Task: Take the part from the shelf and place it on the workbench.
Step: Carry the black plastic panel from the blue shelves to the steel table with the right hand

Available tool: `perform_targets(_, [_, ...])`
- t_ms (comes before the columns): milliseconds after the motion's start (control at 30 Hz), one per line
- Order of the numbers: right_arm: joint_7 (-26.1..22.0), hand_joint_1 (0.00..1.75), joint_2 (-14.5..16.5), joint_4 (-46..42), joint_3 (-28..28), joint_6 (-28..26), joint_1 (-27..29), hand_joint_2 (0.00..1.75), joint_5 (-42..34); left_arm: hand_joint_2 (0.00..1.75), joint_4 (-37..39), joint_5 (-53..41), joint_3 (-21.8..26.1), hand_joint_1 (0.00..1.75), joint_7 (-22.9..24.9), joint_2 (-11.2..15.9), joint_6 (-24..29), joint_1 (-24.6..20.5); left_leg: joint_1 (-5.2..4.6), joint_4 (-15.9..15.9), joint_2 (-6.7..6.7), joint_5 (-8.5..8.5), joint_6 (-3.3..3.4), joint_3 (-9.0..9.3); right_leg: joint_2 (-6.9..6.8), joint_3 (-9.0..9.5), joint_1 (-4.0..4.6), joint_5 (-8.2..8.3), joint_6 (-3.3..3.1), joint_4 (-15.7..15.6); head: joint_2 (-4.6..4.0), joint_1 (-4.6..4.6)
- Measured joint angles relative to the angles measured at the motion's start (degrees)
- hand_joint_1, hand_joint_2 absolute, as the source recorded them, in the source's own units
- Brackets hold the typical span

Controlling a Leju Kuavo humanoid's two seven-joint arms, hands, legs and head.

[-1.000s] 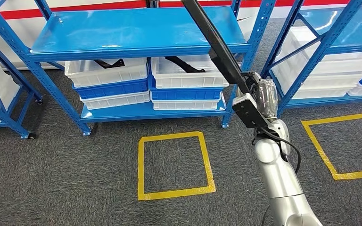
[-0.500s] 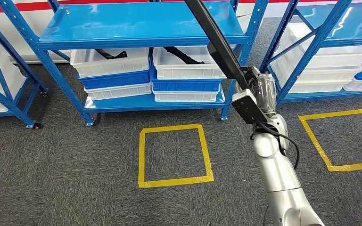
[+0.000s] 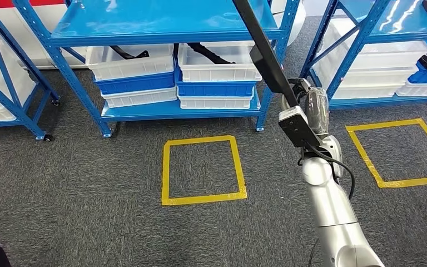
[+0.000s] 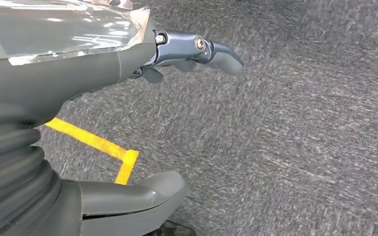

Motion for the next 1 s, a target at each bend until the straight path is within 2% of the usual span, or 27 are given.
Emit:
perform_targets(33, [0.0, 1.75, 0.1, 0.0, 0.0, 0.0, 0.0, 1.75, 0.0, 1.75, 0.0, 0.0, 0.1, 0.0, 0.0, 0.0, 0.0, 0.1, 0.08, 0.7, -0.09, -1.31, -0.28, -0.4, -0.06, -0.53, -0.18, 0.59, -0.74, 0.1, 0.0, -0.05])
perform_targets(67, [0.0, 1.75, 0.2, 0.0, 0.0, -0.1, 0.0, 1.75, -0.1, 1.75, 0.0, 0.0, 0.2, 0.0, 0.0, 0.0, 0.0, 0.2, 0.15, 2.6, -0.18, -3.97, -0.54, -0.93, -0.14, -1.29, -0.38, 1.35, -1.53, 0.1, 0.0, -0.11])
perform_targets(100, [0.0, 1.75, 0.3, 0.1, 0.0, -0.1, 0.0, 1.75, -0.1, 1.75, 0.0, 0.1, 0.2, 0.0, 0.0, 0.0, 0.0, 0.2, 0.23, 5.7, -0.27, -7.52, -0.75, -1.56, -0.2, -2.01, -0.46, 2.17, -2.2, 0.1, -0.01, -0.17])
perform_targets(133, [0.0, 1.75, 0.3, 0.1, 0.0, -0.1, -0.1, 1.75, -0.1, 1.75, 0.0, 0.1, 0.3, 0.0, 0.0, 0.0, 0.0, 0.2, 0.24, 9.5, -0.32, -10.74, -0.89, -2.12, -0.21, -2.93, -0.23, 2.97, -2.65, 0.2, -0.01, -0.2])
perform_targets(167, [0.0, 1.75, 0.3, 0.1, 0.0, -0.1, -0.1, 1.75, -0.1, 1.75, 0.0, 0.1, 0.3, 0.0, 0.0, 0.0, 0.0, 0.2, 0.25, 13.4, -0.35, -12.93, -0.99, -2.57, -0.24, -3.88, -0.04, 3.76, -2.88, 0.2, -0.02, -0.2])
perform_targets(200, [-0.1, 1.75, 0.3, 0.1, 0.0, -0.1, -0.1, 1.75, -0.1, 1.75, 0.0, 0.1, 0.3, 0.0, 0.0, 0.0, 0.0, 0.1, 0.25, 16.3, -0.36, -13.52, -1.04, -2.64, -0.24, -4.82, 0.11, 4.44, -2.9, 0.3, -0.02, -0.2])
perform_targets(233, [-0.1, 1.75, 0.4, 0.1, 0.0, -0.1, -0.1, 1.75, -0.1, 1.75, 0.0, 0.1, 0.3, 0.0, 0.0, 0.0, 0.0, 0.1, 0.26, 17.8, -0.36, -12.67, -1.01, -2.03, -0.23, -5.81, 0.21, 5.09, -2.83, 0.5, -0.02, -0.21])
perform_targets(267, [-0.1, 1.75, 0.4, 0.1, 0.0, -0.1, -0.1, 1.75, -0.1, 1.75, 0.0, 0.1, 0.4, 0.0, 0.0, 0.0, 0.0, 0.1, 0.27, 17.3, -0.36, -11.03, -0.89, -0.55, -0.23, -6.8, 0.27, 5.7, -2.71, 0.7, -0.01, -0.21])
perform_targets(300, [-0.1, 1.75, 0.4, 0.1, 0.0, -0.3, -0.1, 1.75, -0.1, 1.75, 0.0, 0.1, 0.4, 0.0, 0.0, 0.0, 0.0, 0.1, 0.28, 15.1, -0.4, -9.53, -0.69, 1.73, -0.21, -7.67, 0.3, 6.25, -2.56, 1.0, -0.01, -0.22])
perform_targets(333, [-0.1, 1.75, 0.4, 0.1, 0.0, -0.5, 0.0, 1.75, -0.1, 1.75, 0.0, 0.1, 0.4, 0.0, 0.0, 0.0, 0.0, 0.0, 0.23, 11.2, -0.49, -9.13, -0.39, 5.02, -0.18, -8.41, 0.37, 6.78, -2.34, 1.2, -0.01, -0.22])
perform_targets(400, [-0.2, 1.75, 0.4, -0.2, -0.1, -1.1, 0.0, 1.75, 0.1, 1.75, 0.0, 0.1, 0.4, 0.0, -0.1, 0.0, 0.0, -0.2, -0.01, 3.1, -0.7, -10.7, 0.23, 10.77, -0.24, -9.2, 0.55, 7.84, -1.67, 1.4, -0.01, -0.19])
perform_targets(433, [-0.2, 1.75, 0.4, -0.4, -0.1, -1.4, 0.1, 1.75, 0.3, 1.75, 0.0, 0.1, 0.4, 0.0, -0.2, 0.0, 0.0, -0.3, -0.22, 0.5, -0.77, -11.6, 0.54, 12.34, -0.3, -9.46, 0.56, 8.48, -1.23, 1.3, 0.0, -0.19])
perform_targets(500, [-0.1, 1.75, 0.4, -1.0, -0.1, -1.8, 0.8, 1.75, 0.7, 1.75, 0.0, 0.2, 0.4, 0.0, -0.2, -0.1, 0.1, -0.2, -0.36, -1.0, -0.57, -11.01, 1.2, 11.99, -0.39, -9.99, 0.57, 9.58, -0.36, 1.0, -0.01, -0.18])
perform_targets(533, [0.1, 1.75, 0.3, -1.4, -0.1, -1.9, 1.2, 1.75, 0.9, 1.75, 0.1, 0.2, 0.4, 0.0, -0.1, -0.2, 0.1, -0.2, -0.3, -1.3, -0.45, -10.19, 1.67, 11.36, -0.34, -10.49, 0.58, 9.01, -0.23, 1.3, -0.01, -0.18])
perform_targets(567, [0.2, 1.75, 0.2, -1.7, -0.2, -1.9, 1.7, 1.75, 1.0, 1.75, 0.1, 0.2, 0.5, 0.0, -0.1, -0.2, 0.2, -0.1, -0.17, -1.6, -0.27, -9.22, 2.12, 10.56, -0.27, -11.23, 0.61, 7.38, -0.36, 2.5, -0.02, -0.04])
perform_targets(633, [0.5, 1.75, 0.1, -2.5, -0.3, -1.9, 2.4, 1.75, 1.2, 1.75, 0.1, 0.2, 0.5, 0.0, 0.0, -0.2, 0.3, -0.2, -0.08, -1.8, -0.14, -7.56, 2.62, 8.74, -0.15, -12.93, 0.49, 2.05, -0.91, 8.2, -0.01, 0.28])
perform_targets(667, [0.6, 1.75, 0.0, -2.9, -0.3, -1.9, 2.8, 1.75, 1.3, 1.75, 0.1, 0.2, 0.6, 0.0, 0.0, -0.2, 0.3, -0.1, -0.08, -1.8, -0.05, -6.8, 2.65, 7.73, -0.13, -13.64, 0.41, 0.12, -0.85, 12.1, -0.02, 0.43])
perform_targets(700, [0.6, 1.75, 0.0, -3.2, -0.3, -1.9, 3.1, 1.75, 1.3, 1.75, 0.1, 0.2, 0.6, 0.0, 0.0, -0.3, 0.3, -0.1, -0.07, -1.8, 0.01, -6.11, 2.56, 6.75, -0.12, -14.0, 0.31, -0.43, -0.35, 15.7, -0.01, 0.44])
perform_targets(733, [0.6, 1.75, 0.0, -3.6, -0.3, -1.9, 3.5, 1.75, 1.4, 1.75, 0.1, 0.4, 0.7, 0.0, -0.1, -0.3, 0.3, -0.1, -0.05, -1.7, 0.09, -5.34, 2.45, 5.78, -0.12, -13.89, 0.19, 0.3, 0.47, 18.1, 0.0, 0.45])
perform_targets(767, [0.6, 1.75, 0.0, -3.8, -0.3, -1.8, 3.8, 1.75, 1.6, 1.75, 0.1, 0.6, 0.7, 0.0, -0.2, -0.4, 0.2, 0.0, 0.0, -1.7, 0.18, -4.65, 2.28, 4.87, -0.12, -13.07, 0.05, 1.96, 1.36, 18.8, -0.01, 0.46])
perform_targets(800, [0.6, 1.75, 0.1, -4.1, -0.3, -1.7, 4.0, 1.75, 1.8, 1.75, 0.1, 1.0, 0.8, 0.0, -0.3, -0.4, 0.1, 0.0, 0.06, -1.6, 0.24, -3.97, 2.03, 3.98, -0.13, -11.16, -0.11, 3.54, 2.05, 17.2, 0.0, 0.46])
perform_targets(833, [0.6, 1.75, 0.1, -4.3, -0.3, -1.5, 4.0, 1.75, 2.0, 1.75, 0.1, 1.3, 0.9, 0.0, -0.3, -0.4, 0.0, 0.1, 0.05, -1.4, 0.27, -3.36, 1.72, 3.19, -0.13, -7.92, -0.25, 3.96, 2.26, 13.5, 0.0, 0.49])
perform_targets(867, [0.6, 1.75, 0.2, -4.5, -0.3, -1.4, 3.8, 1.75, 2.3, 1.75, 0.1, 1.6, 1.0, 0.0, -0.3, -0.4, -0.1, 0.1, -0.02, -1.2, 0.29, -2.86, 1.39, 2.58, -0.1, -4.21, -0.17, 3.2, 2.02, 8.5, 0.0, 0.54])
perform_targets(900, [0.7, 1.75, 0.3, -4.7, -0.2, -1.2, 3.6, 1.75, 2.5, 1.75, 0.1, 1.8, 1.1, 0.0, -0.5, -0.4, -0.2, 0.1, -0.15, -0.9, 0.29, -2.36, 1.04, 2.1, -0.06, -1.04, -0.05, 1.62, 1.4, 3.7, 0.0, 0.59])
perform_targets(933, [0.7, 1.75, 0.4, -4.7, -0.2, -1.2, 3.3, 1.75, 2.8, 1.75, 0.1, 2.1, 1.2, 0.0, -0.6, -0.3, -0.3, 0.2, -0.28, -0.7, 0.28, -1.9, 0.76, 1.79, 0.01, 1.01, 0.13, 0.08, 0.72, 0.4, 0.0, 0.63])
perform_targets(967, [0.7, 1.75, 0.5, -4.8, -0.2, -1.1, 3.1, 1.75, 2.9, 1.75, 0.1, 2.3, 1.4, 0.0, -0.7, -0.2, -0.4, 0.2, -0.3, -0.7, 0.26, -1.46, 0.5, 1.58, 0.07, 1.62, 0.31, -0.79, 0.14, -1.3, 0.0, 0.64])
perform_targets(1000, [0.7, 1.75, 0.6, -4.8, -0.1, -1.1, 2.9, 1.75, 3.0, 1.75, 0.1, 2.5, 1.6, 0.0, -0.9, -0.2, -0.5, 0.3, -0.19, -0.6, 0.23, -1.16, 0.23, 1.34, 0.07, 1.38, 0.07, -0.89, -0.46, -1.5, 0.0, 0.63])
